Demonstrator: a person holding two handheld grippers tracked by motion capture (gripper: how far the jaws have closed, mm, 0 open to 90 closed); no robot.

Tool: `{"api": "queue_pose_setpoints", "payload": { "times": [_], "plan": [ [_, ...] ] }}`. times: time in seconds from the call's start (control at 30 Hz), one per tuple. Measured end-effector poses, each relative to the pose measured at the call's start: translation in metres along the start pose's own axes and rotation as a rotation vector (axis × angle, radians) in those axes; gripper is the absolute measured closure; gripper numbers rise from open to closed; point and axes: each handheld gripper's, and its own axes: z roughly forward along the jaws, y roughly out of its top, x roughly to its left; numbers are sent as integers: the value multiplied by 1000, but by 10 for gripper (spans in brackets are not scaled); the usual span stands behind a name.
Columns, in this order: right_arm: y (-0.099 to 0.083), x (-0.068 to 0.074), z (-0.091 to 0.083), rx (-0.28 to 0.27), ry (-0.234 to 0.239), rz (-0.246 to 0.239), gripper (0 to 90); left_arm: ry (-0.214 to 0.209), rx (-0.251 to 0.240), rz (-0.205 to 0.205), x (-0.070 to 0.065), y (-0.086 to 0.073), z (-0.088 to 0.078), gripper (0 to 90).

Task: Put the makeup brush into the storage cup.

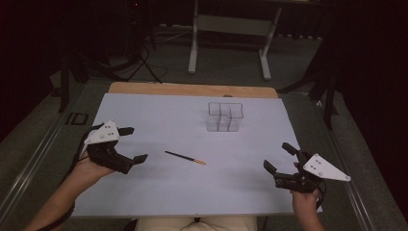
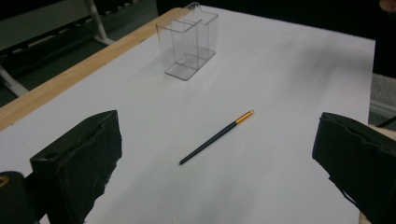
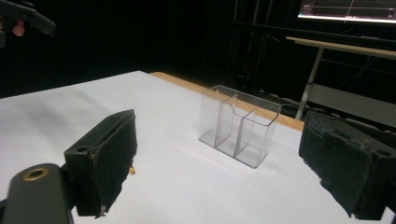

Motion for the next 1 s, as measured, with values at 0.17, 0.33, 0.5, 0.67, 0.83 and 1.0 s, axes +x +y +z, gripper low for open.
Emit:
{"api": "queue_pose_setpoints", "payload": {
  "times": [0.17,0.33,0.5,0.67,0.83,1.0],
  "plan": [
    [0,0,1,4,4,1,115,-21,31,23,1,6,10,25],
    [-1,0,1,6,6,2,115,-42,64,49,1,12,17,25],
    [-1,0,1,9,8,1,115,-44,99,89,0,18,25,25],
    [-1,0,1,9,11,-1,115,-72,128,117,-1,27,33,26],
    [-1,0,2,9,13,2,115,-94,191,177,-4,35,44,27],
    [-1,0,2,9,13,3,115,-108,218,197,-5,38,51,27]
  ]
}}
